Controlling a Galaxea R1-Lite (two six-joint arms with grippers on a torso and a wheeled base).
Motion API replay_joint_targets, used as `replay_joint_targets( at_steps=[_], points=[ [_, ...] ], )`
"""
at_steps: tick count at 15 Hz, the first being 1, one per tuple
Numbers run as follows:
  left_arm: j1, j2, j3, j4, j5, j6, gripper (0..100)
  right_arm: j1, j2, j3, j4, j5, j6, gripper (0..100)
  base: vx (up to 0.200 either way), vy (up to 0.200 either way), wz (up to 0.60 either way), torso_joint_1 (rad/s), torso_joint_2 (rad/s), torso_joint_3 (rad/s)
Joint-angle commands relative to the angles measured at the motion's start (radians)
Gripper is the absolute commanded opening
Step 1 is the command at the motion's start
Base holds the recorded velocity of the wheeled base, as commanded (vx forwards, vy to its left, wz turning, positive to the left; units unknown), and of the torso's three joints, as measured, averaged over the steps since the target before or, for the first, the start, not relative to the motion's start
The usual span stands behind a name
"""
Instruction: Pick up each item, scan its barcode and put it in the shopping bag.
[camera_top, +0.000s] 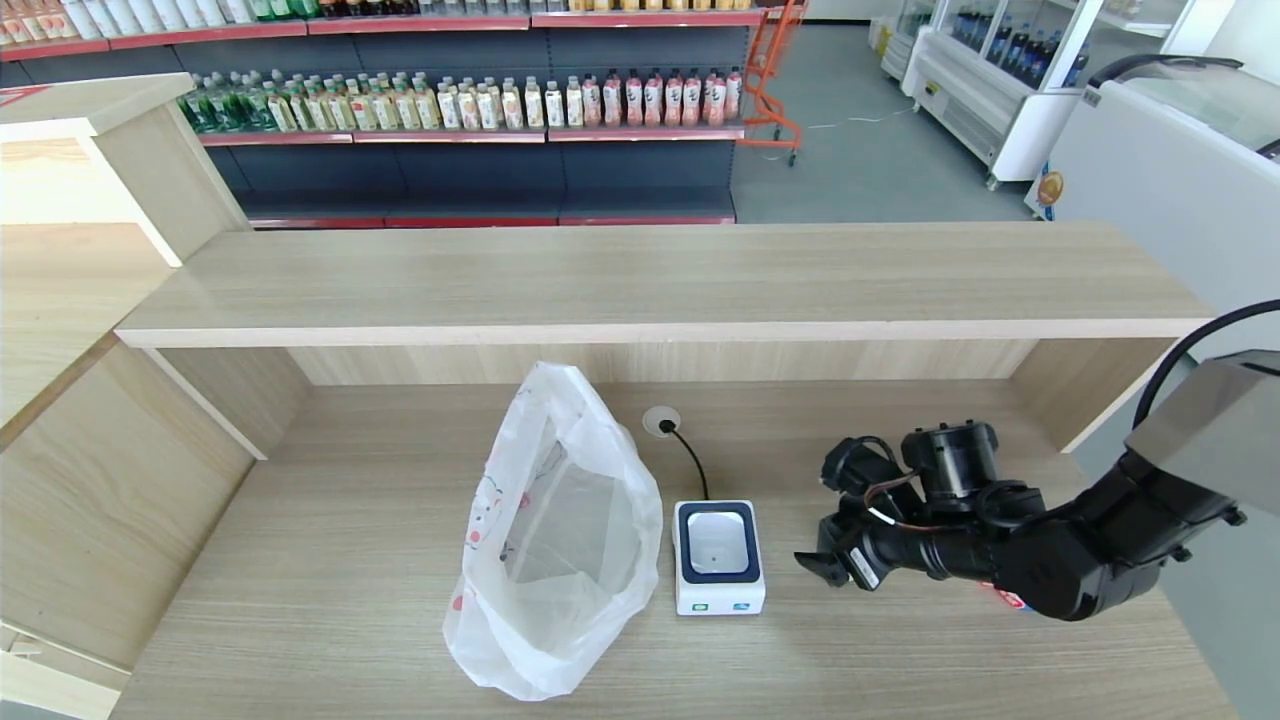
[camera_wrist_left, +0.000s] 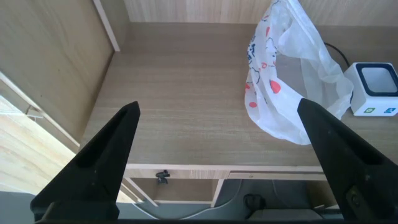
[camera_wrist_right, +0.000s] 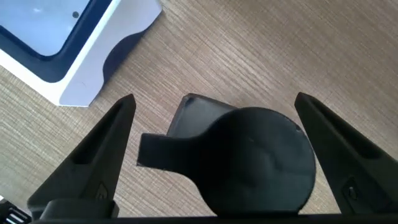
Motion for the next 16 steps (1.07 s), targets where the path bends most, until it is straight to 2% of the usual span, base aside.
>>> replay_joint_targets(
  at_steps=[1, 2, 9, 10, 13, 14, 15, 16],
  points=[
    [0.0, 0.0, 0.0, 0.0, 0.0, -0.001, 100, -0.001, 0.005, 0.001, -0.01, 0.074, -0.003, 100, 0.0, 0.0, 0.0, 0.0, 0.0, 0.0],
    [0.0, 0.0, 0.0, 0.0, 0.0, -0.001, 100, -0.001, 0.005, 0.003, -0.01, 0.072, -0.005, 0, 0.0, 0.0, 0.0, 0.0, 0.0, 0.0],
    [0.0, 0.0, 0.0, 0.0, 0.0, -0.001, 100, -0.024, -0.084, 0.093, -0.016, 0.068, -0.002, 0, 0.0, 0.0, 0.0, 0.0, 0.0, 0.0],
    [0.0, 0.0, 0.0, 0.0, 0.0, -0.001, 100, -0.029, -0.119, 0.092, -0.03, 0.069, 0.026, 0, 0.0, 0.0, 0.0, 0.0, 0.0, 0.0],
    [0.0, 0.0, 0.0, 0.0, 0.0, 0.001, 100, -0.062, -0.252, 0.078, -0.093, 0.06, 0.235, 0, 0.0, 0.0, 0.0, 0.0, 0.0, 0.0],
    [0.0, 0.0, 0.0, 0.0, 0.0, -0.001, 100, -0.093, -0.314, 0.126, -0.103, 0.039, 0.205, 0, 0.0, 0.0, 0.0, 0.0, 0.0, 0.0],
    [0.0, 0.0, 0.0, 0.0, 0.0, -0.001, 100, -0.116, -0.37, 0.195, -0.14, 0.006, 0.098, 0, 0.0, 0.0, 0.0, 0.0, 0.0, 0.0],
    [0.0, 0.0, 0.0, 0.0, 0.0, -0.001, 100, -0.148, -0.424, 0.285, -0.2, -0.009, -0.077, 0, 0.0, 0.0, 0.0, 0.0, 0.0, 0.0]
  ],
)
